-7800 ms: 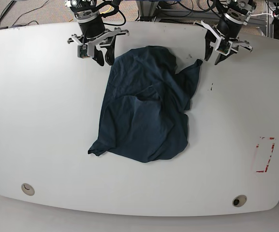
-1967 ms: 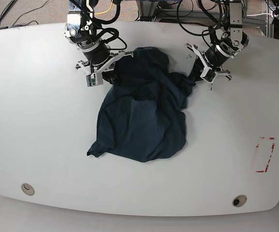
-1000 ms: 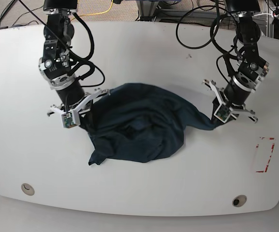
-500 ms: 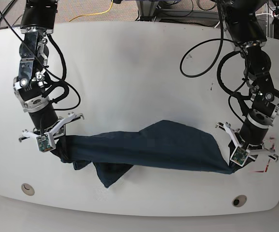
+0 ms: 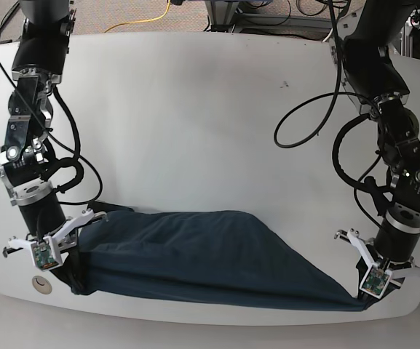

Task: Layout the t-shirt on the table in an organized manner, then fold the t-shirt properly
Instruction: 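Lift the t-shirt with both grippers and pull it apart, spreading it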

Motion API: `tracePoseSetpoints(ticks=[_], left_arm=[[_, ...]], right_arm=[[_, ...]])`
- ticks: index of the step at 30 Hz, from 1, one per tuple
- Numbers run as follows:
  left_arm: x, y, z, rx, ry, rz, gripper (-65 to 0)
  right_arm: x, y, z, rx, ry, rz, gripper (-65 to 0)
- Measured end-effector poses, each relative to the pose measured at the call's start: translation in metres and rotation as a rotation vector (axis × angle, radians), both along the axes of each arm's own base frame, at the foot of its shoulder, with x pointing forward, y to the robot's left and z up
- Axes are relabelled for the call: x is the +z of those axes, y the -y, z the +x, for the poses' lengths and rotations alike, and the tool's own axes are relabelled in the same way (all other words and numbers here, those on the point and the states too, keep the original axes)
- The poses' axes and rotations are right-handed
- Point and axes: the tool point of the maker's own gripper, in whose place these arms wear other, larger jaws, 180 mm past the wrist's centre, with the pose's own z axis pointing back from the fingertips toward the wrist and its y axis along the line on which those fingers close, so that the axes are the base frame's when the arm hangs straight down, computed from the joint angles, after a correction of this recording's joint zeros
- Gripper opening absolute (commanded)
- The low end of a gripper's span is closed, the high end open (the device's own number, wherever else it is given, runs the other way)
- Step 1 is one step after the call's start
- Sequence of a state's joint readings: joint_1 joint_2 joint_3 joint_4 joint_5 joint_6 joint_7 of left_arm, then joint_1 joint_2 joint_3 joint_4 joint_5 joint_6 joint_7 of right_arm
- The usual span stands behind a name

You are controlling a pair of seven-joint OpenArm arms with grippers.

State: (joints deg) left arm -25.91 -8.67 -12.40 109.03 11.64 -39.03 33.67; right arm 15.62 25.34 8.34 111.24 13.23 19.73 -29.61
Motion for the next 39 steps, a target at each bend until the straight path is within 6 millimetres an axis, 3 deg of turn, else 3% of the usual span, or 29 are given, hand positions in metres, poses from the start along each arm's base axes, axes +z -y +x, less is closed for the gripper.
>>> tracePoseSetpoints(ticks=[7, 13, 20, 26, 32, 39], left_arm=[[0.053, 0.012, 0.011, -0.014, 0.105, 0.071, -65.0], [0.101, 0.014, 0.013, -0.014, 0.212, 0.073, -65.0], [0.129, 0.018, 0.021, 0.006, 0.223, 0.102, -65.0], [0.17, 0.018, 0.021, 0.014, 0.289, 0.1, -65.0], [0.194, 0.015, 0.027, 0.019, 0.31, 0.093, -65.0], [0.231, 0.014, 0.027, 0.021, 0.365, 0.081, -65.0]], right_arm=[[0.054, 0.012, 0.019, -0.01, 0.116, -0.03, -64.8], [0.085, 0.016, 0.033, -0.009, 0.139, -0.072, -64.8], [0.12, 0.021, 0.043, -0.014, 0.188, -0.078, -64.8], [0.145, 0.031, 0.054, -0.032, 0.212, -0.062, -64.8], [0.186, 0.041, 0.057, -0.044, 0.273, -0.075, -64.8], [0.226, 0.038, 0.059, -0.045, 0.319, -0.15, -64.8]])
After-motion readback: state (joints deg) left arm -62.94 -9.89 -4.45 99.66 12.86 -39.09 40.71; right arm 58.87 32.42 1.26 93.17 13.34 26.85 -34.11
